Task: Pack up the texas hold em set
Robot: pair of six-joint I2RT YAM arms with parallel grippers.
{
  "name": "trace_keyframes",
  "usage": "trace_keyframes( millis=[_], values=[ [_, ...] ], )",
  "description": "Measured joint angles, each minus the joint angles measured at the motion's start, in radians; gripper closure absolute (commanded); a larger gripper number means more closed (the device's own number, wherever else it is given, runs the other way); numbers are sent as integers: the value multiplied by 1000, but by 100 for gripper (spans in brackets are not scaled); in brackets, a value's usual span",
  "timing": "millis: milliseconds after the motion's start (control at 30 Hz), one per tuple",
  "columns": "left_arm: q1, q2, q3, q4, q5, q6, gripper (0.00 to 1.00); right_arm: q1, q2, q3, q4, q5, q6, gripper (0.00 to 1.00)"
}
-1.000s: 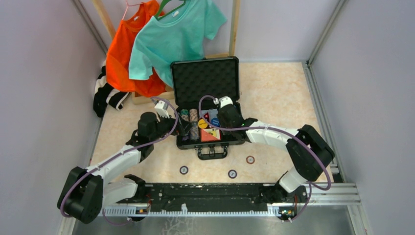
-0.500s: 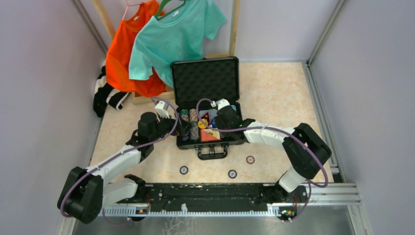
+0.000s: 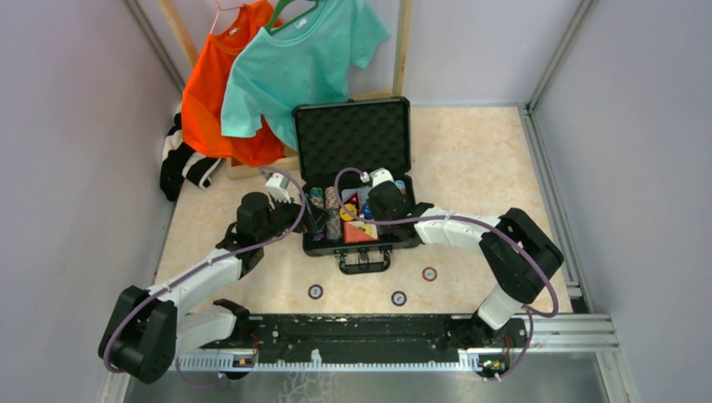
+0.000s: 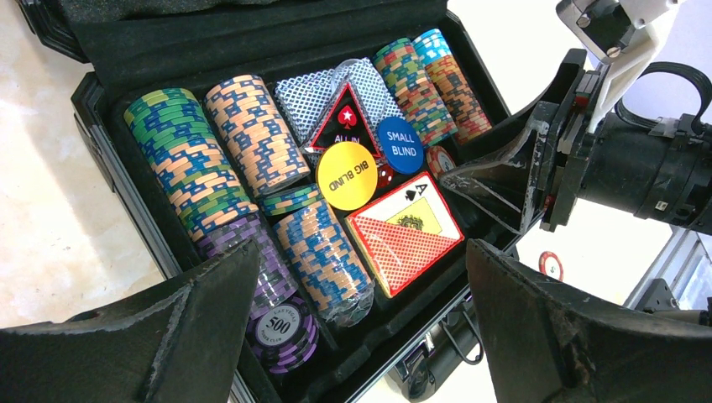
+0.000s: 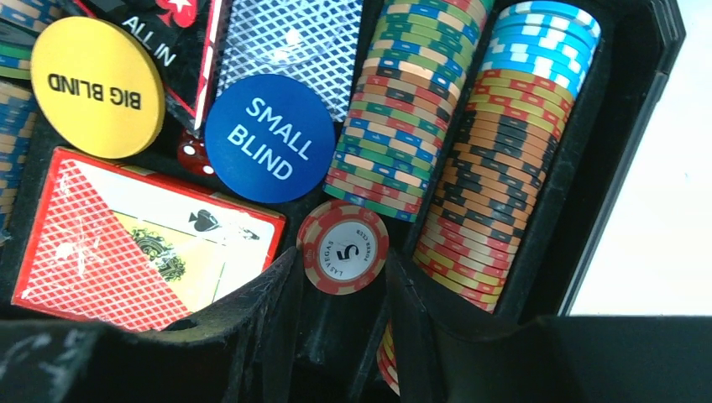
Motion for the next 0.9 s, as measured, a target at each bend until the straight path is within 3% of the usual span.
trace_keyframes(
  millis=[900],
  values=[
    [0, 0, 0, -21, 0, 0, 3, 2, 0, 32, -51, 50, 33, 59]
  ],
)
